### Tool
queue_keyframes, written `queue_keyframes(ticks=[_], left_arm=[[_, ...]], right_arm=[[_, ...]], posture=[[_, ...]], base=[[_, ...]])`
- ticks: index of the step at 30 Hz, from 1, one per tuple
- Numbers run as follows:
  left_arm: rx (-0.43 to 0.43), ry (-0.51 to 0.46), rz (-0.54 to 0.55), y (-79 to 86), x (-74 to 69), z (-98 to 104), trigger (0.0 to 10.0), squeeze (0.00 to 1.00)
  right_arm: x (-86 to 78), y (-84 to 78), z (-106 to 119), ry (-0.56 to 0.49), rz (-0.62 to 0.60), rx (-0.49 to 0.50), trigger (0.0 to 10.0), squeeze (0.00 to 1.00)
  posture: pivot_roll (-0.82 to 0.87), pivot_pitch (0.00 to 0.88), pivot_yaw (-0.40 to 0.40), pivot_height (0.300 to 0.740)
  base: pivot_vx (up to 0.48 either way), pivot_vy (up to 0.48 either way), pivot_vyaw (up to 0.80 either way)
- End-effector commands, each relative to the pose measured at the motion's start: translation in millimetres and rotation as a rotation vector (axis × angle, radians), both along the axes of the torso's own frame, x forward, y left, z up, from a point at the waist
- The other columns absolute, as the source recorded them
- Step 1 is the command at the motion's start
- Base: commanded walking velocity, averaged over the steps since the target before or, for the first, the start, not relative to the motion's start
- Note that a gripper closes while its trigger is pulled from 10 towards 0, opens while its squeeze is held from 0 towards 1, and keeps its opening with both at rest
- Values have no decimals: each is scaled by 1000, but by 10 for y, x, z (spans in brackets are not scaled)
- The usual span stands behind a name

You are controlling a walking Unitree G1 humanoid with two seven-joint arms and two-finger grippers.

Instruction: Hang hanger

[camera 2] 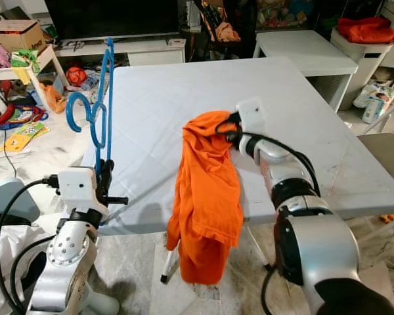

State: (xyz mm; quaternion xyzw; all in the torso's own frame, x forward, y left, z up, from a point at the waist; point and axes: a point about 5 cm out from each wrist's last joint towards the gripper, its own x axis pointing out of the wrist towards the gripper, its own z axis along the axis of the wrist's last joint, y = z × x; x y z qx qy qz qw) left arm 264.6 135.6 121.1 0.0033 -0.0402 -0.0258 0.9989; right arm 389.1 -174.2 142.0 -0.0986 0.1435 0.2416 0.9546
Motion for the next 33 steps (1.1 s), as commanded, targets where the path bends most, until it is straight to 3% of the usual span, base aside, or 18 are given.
queue_keyframes(ticks=[1,3,9,12,21,33], left_arm=[[-16,24,0,13,-1,-56,10000,0],[-14,22,8,47,41,-39,10000,0],[-16,23,4,41,55,-38,10000,0],[-20,28,-6,11,30,-64,10000,0],[-24,25,-9,11,56,-61,10000,0],[-30,34,-25,-35,58,-87,10000,0]], right_arm=[[-19,-10,-7,20,38,-11,10000,1000],[-59,-28,-22,56,73,53,10000,1000],[-122,-18,-30,51,170,16,10000,1000],[-229,63,-49,73,289,44,10000,1000],[-407,193,36,68,464,102,10000,1000],[-567,47,133,92,548,88,10000,1000]], posture=[[-44,0,51,740],[-44,0,51,740],[-52,0,56,740],[-52,0,55,740],[-52,0,56,740],[-60,0,59,740]], base=[[0,0,0],[0,0,0],[0,0,0],[0,0,0],[0,0,0],[0,0,0]])
